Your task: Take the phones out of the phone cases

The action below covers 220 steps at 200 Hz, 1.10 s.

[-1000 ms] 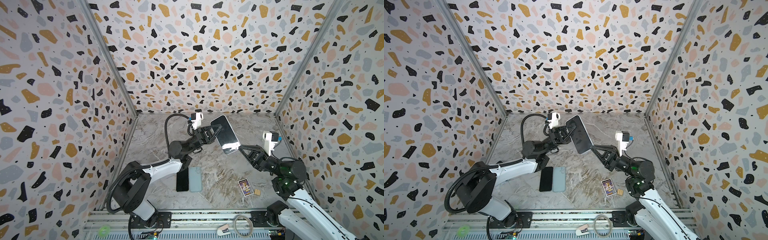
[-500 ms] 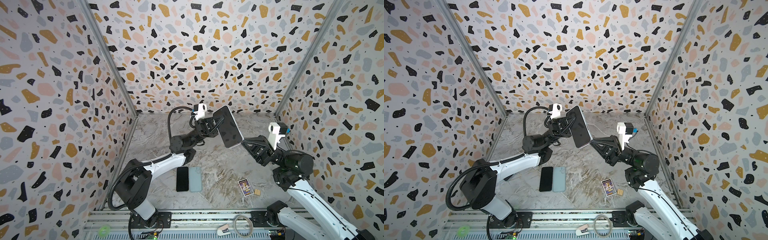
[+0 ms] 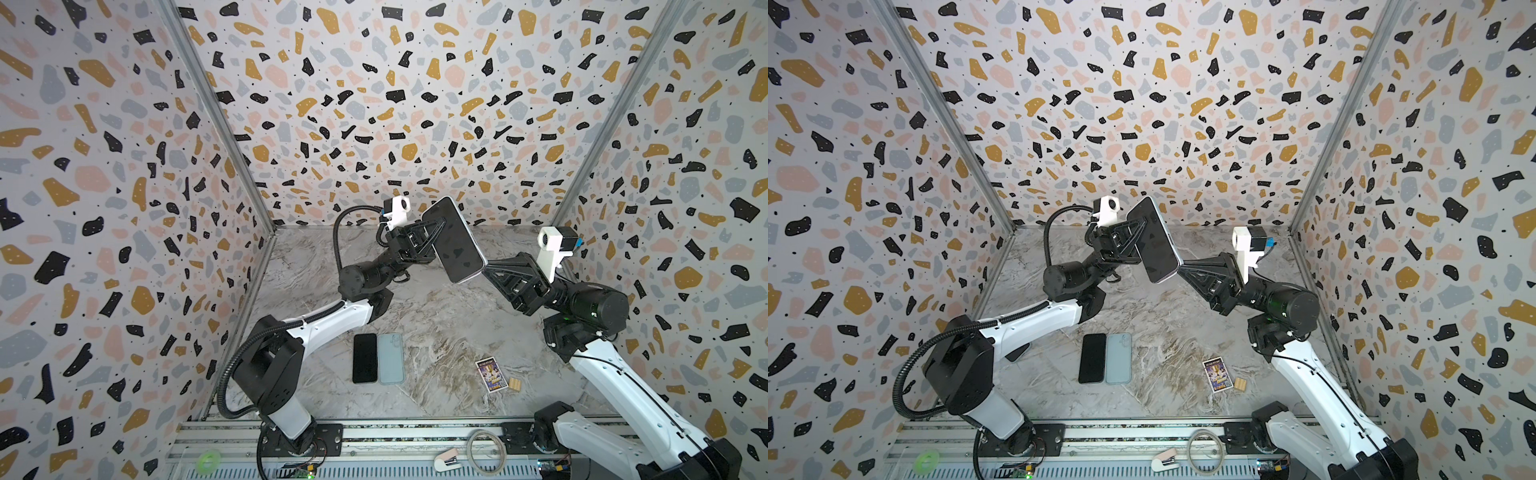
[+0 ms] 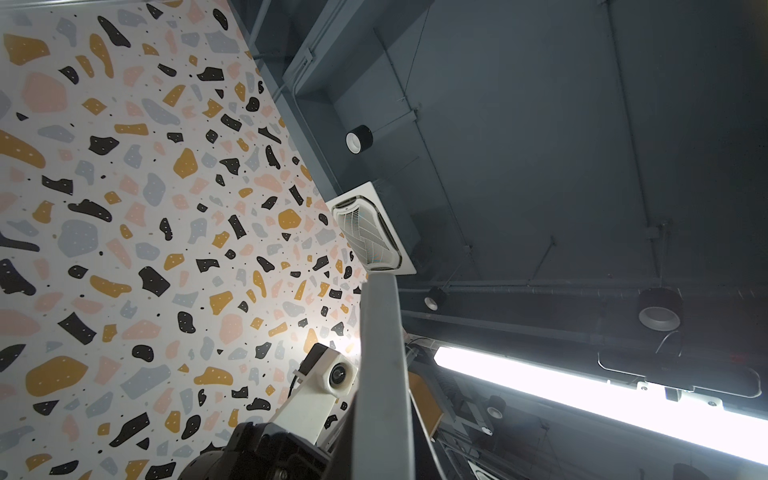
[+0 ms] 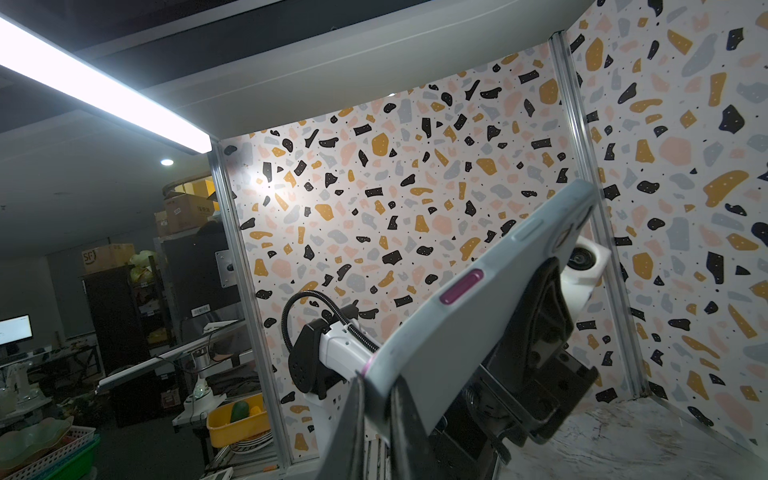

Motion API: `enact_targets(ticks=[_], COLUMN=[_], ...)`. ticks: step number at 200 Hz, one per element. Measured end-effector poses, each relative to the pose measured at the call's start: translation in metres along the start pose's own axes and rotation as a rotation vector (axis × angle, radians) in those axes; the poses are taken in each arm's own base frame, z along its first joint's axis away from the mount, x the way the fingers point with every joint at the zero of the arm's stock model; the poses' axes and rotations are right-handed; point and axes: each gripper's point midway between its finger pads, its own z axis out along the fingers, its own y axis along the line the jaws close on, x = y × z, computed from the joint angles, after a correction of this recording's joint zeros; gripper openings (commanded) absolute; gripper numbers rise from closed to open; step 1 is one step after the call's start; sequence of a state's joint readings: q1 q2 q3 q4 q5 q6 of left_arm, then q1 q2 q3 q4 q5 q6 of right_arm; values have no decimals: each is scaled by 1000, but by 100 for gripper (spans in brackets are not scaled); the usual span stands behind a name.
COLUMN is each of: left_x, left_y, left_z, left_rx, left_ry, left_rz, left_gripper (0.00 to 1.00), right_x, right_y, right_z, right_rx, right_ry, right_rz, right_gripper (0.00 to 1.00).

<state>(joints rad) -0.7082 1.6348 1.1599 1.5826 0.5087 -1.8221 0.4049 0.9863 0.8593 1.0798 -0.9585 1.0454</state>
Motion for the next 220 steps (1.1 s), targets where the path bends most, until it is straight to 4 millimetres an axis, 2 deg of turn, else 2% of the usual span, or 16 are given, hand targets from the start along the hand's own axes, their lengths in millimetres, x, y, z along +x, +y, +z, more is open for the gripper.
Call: enact_targets(ticks=[108, 174, 198, 220], left_x=[-1, -2, -3, 1], left_y=[8, 7, 4, 1], left_z=[0, 0, 0, 1], left_rx=[-33, -29, -28, -32], left_ry=[-1, -2, -2, 18], left_rz=[-14, -4, 23, 49], left_gripper=[0, 0, 0, 0], right_x=[4, 7, 8, 10], right_y=[-12, -21, -26, -33], right_z=[-11, -16, -18, -22], right_rx=[27, 54, 71, 107], right_ry=[-21, -32, -35, -36], right_rz=[18, 33, 47, 73], right_gripper=[11, 12, 19, 44])
